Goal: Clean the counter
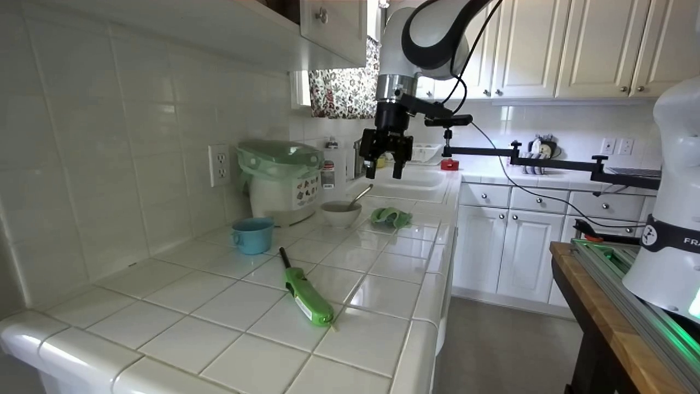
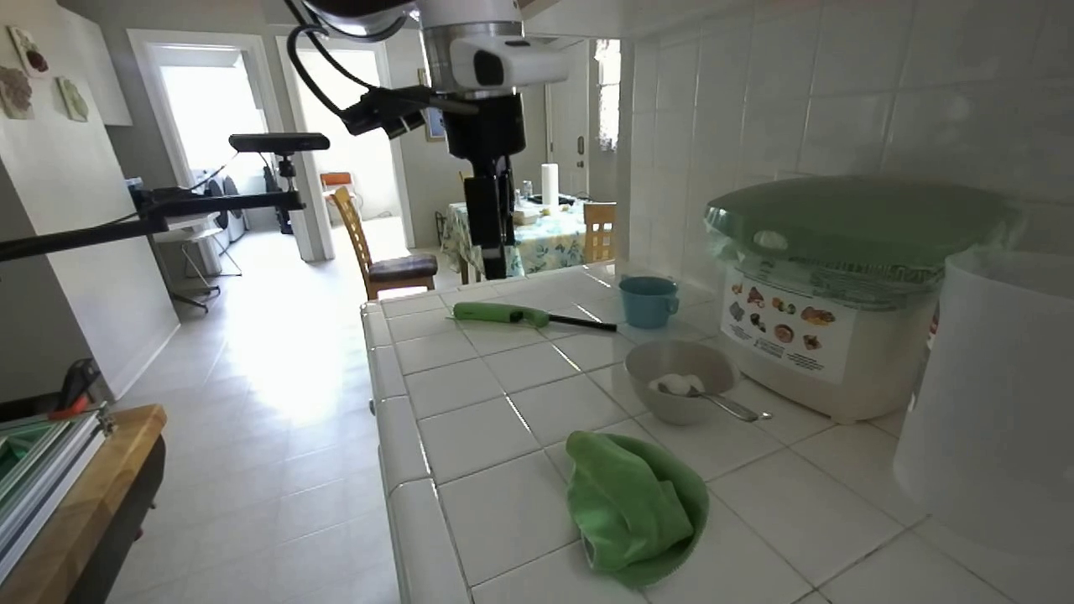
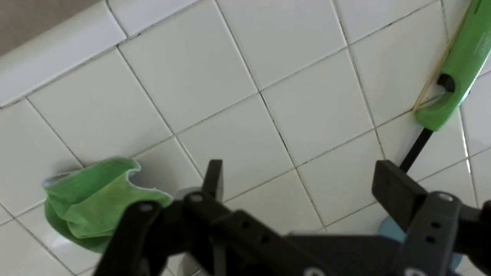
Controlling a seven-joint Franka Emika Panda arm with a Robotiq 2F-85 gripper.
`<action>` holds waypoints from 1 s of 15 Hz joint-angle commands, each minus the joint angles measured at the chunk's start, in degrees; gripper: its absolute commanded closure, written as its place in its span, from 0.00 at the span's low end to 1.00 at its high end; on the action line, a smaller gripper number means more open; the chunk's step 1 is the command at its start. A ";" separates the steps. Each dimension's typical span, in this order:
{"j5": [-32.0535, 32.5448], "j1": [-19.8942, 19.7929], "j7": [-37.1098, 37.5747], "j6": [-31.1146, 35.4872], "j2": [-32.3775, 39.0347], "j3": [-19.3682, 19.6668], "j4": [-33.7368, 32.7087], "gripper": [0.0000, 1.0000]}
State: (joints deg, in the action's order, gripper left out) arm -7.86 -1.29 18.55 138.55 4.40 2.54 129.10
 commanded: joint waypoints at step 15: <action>-1.02 7.89 11.54 11.48 17.17 -1.75 -10.75 0.00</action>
State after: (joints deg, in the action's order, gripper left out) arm -8.44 6.07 30.52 150.21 21.67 0.20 118.38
